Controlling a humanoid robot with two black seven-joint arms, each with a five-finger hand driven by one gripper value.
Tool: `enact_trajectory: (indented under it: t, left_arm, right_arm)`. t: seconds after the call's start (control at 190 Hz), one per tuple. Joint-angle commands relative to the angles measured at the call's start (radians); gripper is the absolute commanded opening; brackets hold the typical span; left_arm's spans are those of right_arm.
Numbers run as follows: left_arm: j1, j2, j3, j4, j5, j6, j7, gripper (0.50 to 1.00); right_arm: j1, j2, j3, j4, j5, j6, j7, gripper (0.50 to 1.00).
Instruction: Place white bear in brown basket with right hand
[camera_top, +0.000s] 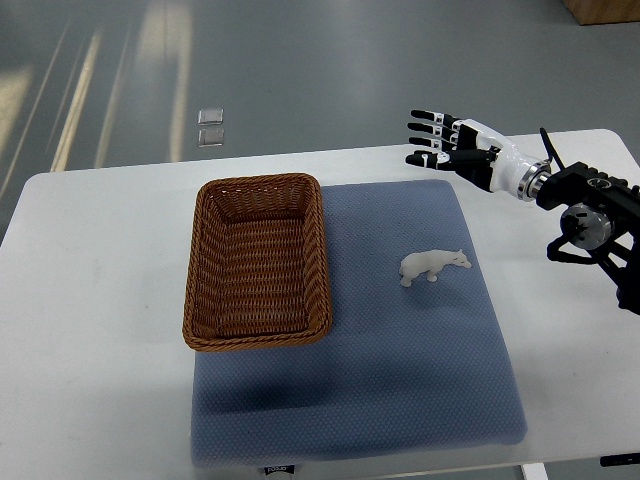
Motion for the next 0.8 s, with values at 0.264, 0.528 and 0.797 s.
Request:
enact_trajectory:
  t: [0.264, 0.528, 0.797]
  left_arm:
    - [0.001, 0.0, 0.0, 0.0, 0.0, 0.0, 0.0, 1.0]
    - [0.001, 0.0, 0.0, 0.0, 0.0, 0.0, 0.0, 1.0]
    - [-0.001, 0.0, 0.0, 0.0, 0.0, 0.0, 0.0, 1.0]
  right_arm:
    - [0.008, -0.036, -0.04, 0.099, -0.395, 0.034, 0.045, 0.93]
    - [0.008, -0.142, -0.106, 0.218, -0.77, 0.044, 0.152, 0.93]
    - [0.041, -0.258, -0.249, 0.379, -0.907, 0.044, 0.163, 0.93]
